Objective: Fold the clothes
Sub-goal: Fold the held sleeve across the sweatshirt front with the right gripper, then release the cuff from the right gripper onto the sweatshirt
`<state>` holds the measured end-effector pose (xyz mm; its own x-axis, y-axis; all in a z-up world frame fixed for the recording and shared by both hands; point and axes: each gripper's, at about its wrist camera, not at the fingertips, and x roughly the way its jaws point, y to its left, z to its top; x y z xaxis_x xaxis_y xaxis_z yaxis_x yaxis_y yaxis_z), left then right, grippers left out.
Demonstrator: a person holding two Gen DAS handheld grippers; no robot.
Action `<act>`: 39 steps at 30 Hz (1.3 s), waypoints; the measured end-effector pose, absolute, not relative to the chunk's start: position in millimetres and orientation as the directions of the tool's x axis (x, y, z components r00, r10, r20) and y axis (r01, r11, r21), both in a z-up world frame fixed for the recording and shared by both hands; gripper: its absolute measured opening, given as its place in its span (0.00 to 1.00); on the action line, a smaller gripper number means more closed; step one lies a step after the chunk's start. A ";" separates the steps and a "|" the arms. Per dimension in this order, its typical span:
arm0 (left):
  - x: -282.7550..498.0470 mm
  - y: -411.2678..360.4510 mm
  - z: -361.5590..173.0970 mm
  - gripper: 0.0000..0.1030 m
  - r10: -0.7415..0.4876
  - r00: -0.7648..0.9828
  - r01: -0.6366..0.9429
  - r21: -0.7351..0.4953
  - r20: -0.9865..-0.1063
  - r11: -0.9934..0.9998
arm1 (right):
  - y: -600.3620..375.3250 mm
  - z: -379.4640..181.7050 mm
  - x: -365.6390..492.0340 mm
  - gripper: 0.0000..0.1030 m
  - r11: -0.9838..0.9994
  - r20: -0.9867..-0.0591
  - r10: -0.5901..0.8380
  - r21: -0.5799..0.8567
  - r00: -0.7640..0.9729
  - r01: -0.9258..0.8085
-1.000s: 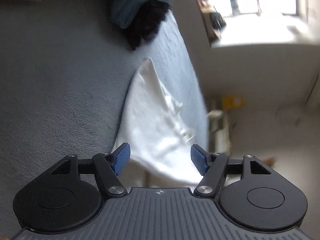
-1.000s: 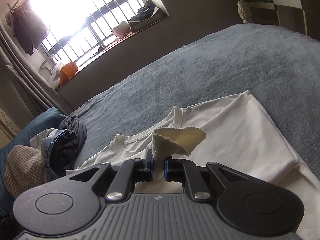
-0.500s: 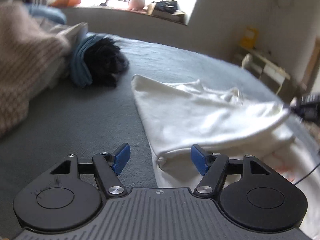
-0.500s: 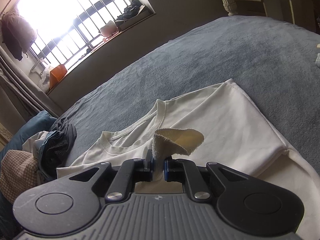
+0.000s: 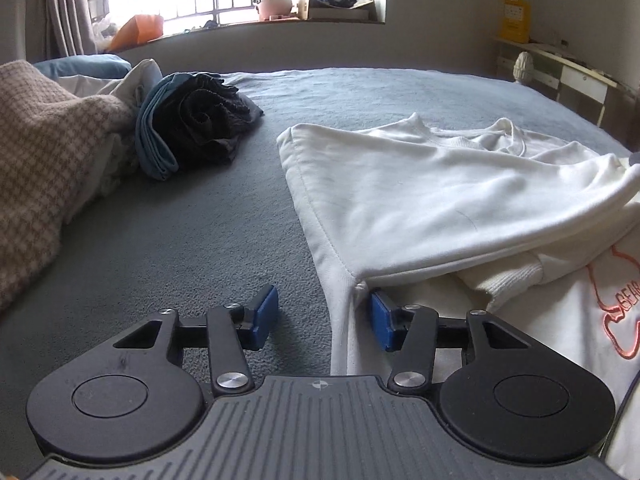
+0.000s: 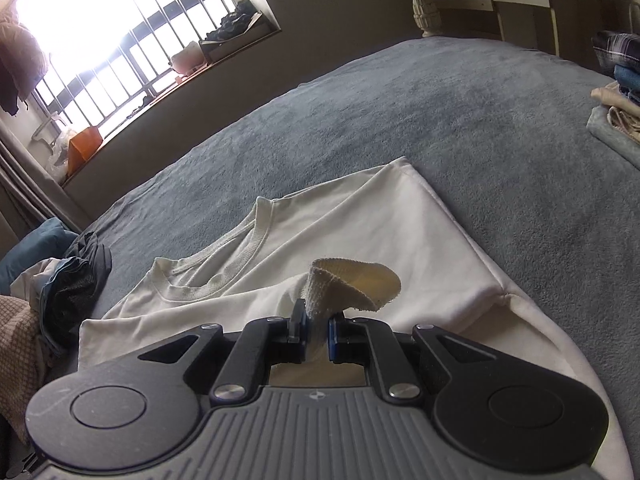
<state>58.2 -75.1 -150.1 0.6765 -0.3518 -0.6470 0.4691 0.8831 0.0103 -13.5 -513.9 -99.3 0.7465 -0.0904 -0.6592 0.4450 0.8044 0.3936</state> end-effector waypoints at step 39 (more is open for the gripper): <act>81.6 -100.6 -155.2 0.53 -0.491 0.619 0.579 -0.066 -0.613 0.813 | -480.7 -132.1 34.3 0.26 0.938 -0.720 -0.108 0.154 0.685 0.310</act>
